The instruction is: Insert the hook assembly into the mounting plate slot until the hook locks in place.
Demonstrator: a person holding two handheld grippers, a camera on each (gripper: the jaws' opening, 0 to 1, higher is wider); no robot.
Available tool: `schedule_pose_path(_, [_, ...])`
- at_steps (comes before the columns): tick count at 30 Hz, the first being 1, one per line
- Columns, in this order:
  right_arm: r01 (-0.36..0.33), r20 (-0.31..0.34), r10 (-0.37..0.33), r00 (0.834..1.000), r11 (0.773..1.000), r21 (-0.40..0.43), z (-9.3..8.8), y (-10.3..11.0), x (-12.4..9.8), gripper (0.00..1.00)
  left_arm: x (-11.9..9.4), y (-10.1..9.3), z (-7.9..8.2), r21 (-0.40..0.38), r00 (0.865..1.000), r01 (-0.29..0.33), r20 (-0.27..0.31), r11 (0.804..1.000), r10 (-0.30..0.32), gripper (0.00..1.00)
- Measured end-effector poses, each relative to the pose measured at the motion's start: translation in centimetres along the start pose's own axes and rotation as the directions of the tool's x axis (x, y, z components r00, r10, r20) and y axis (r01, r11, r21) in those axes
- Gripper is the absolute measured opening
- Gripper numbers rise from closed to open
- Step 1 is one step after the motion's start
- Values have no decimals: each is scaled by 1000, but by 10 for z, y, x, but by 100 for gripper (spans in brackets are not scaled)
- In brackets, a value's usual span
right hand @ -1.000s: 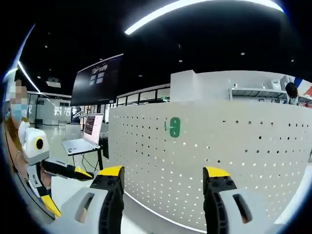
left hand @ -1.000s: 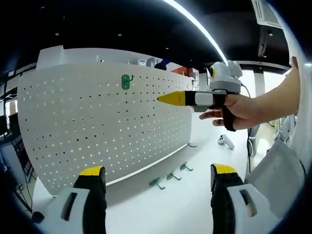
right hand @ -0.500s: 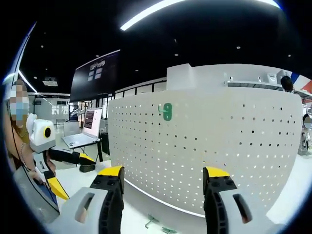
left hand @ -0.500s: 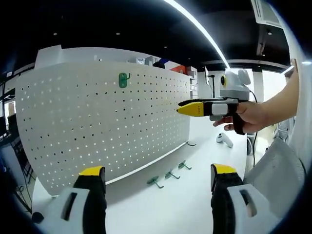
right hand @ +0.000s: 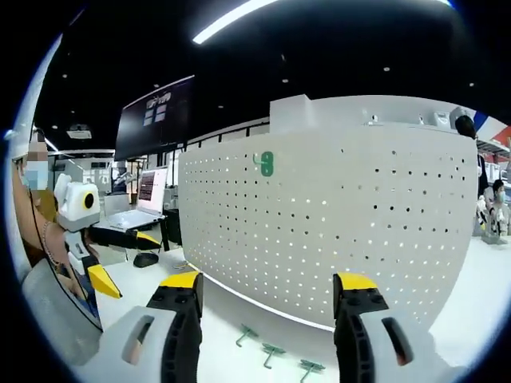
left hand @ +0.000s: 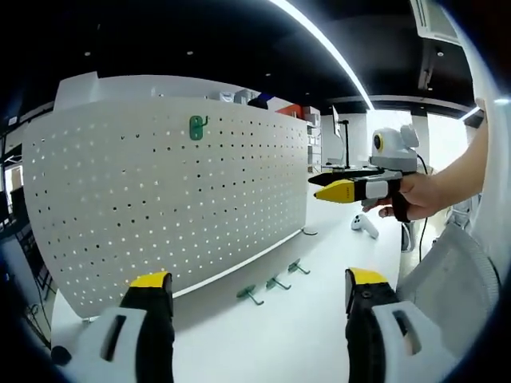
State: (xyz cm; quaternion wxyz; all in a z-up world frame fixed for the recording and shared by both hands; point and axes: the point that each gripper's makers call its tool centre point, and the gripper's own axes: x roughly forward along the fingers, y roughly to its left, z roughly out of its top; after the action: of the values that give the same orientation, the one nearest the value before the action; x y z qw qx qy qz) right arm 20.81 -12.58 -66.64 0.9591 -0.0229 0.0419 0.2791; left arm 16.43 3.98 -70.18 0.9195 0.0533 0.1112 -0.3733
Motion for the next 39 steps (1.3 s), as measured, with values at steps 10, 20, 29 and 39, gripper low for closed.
schedule_pose_path(10, [-23,-57,23,998,1000,1,-21,1,-16,66,-1,-1,-6,-3,1000,5,-15,1000,-5,91])
schedule_pose_path(20, [-26,-117,27,993,1000,13,-42,1,-36,66,-7,0,-23,0,998,15,-55,1000,-15,90])
schedule_pose_path(29, [-18,-148,22,989,999,28,-53,-2,-46,67,-14,1,-36,-12,996,9,-85,1000,-10,90])
schedule_pose_path(39, [-9,-179,17,984,999,42,-65,-3,-57,67,-22,0,-47,-20,993,13,-117,1000,-15,89])
